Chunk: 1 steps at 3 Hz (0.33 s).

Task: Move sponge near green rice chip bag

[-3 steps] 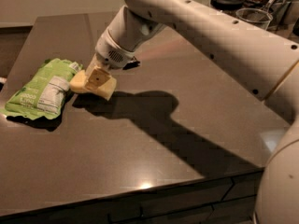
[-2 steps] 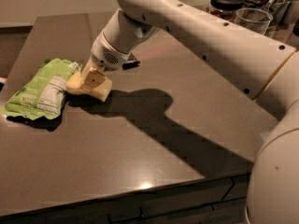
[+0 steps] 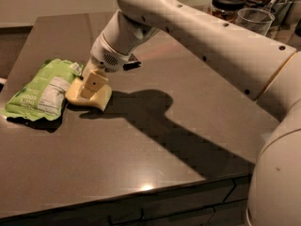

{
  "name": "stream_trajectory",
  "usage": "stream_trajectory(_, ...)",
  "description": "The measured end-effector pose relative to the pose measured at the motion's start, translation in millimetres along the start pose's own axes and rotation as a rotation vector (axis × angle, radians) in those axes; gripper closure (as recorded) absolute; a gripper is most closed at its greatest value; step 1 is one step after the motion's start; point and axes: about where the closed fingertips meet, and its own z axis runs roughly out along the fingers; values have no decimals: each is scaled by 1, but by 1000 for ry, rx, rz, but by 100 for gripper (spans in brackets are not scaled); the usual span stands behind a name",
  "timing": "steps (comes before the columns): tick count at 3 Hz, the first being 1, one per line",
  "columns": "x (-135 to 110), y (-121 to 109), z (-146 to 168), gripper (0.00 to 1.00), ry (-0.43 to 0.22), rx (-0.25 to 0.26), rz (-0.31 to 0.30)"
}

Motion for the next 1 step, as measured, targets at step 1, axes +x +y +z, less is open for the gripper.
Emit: stream_trajectory(1,0,1,1,0,0,-2,-1)
